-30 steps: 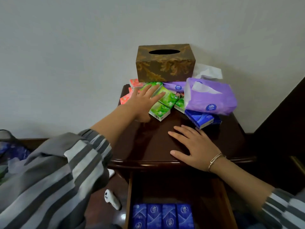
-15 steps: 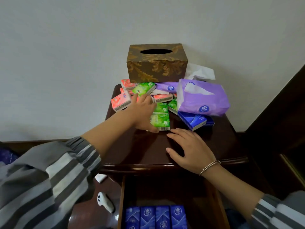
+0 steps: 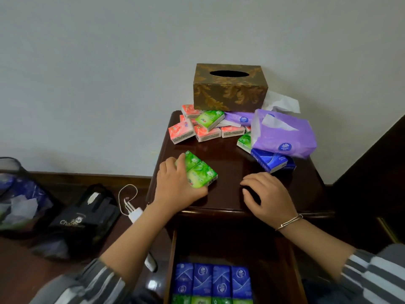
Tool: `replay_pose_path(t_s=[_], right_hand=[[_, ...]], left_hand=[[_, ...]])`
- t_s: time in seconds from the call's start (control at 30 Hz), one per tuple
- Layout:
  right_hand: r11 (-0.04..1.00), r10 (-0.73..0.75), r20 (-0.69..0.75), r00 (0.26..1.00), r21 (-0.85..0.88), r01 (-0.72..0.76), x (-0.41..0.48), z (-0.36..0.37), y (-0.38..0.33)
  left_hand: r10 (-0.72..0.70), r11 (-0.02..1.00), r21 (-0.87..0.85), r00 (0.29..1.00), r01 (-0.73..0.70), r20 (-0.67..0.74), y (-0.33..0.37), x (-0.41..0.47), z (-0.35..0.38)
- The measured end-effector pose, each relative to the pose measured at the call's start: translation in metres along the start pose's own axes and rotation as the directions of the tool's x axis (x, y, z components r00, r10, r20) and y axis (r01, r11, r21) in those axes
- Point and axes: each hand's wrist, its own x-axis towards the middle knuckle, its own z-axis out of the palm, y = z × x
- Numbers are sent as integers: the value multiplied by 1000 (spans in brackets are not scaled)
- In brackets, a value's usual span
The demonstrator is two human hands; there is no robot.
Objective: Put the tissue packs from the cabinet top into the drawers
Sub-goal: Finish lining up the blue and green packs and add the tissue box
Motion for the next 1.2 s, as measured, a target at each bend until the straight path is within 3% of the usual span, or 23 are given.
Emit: replay_pose_path(t_s=[0.17,0.23,0.33,0.4,0.6,0.7,0.83,1.1,1.2], right_hand=[[994,-79,-54,995,67,82,51,-6,-25],[992,-109,60,992,69,105,97,4,-40],[985,-108,308,945,-95,143,154,30,-50],[969,-73,379,923,-190,155,177,50,-51],[906,-112,365,924,-345,246,201,73,-50],[900,-41,385,922,-387,202,198,71,-35],[929,-24,467,884,-317,193,187,66,-21],[989,-89,422,902,-70,130,161,40,-18],[994,-39,464,885,-76,84,153,30,-17]], left_hand=[[-180,984,-7,979,180,-91,-14,-18,1],[-217,976,-45,968,213,-123,-19,-24,1],[-226,973,-78,964,217,-138,-24,-29,1],[-229,972,-83,964,220,-135,-27,-29,1],[-235,970,-110,957,219,-172,-30,-29,7],[-228,972,-99,957,213,-179,-31,-28,9],[-233,971,-99,959,219,-162,-31,-29,10],[-234,970,-99,965,222,-120,-31,-30,6],[-235,969,-98,967,225,-102,-30,-30,5]])
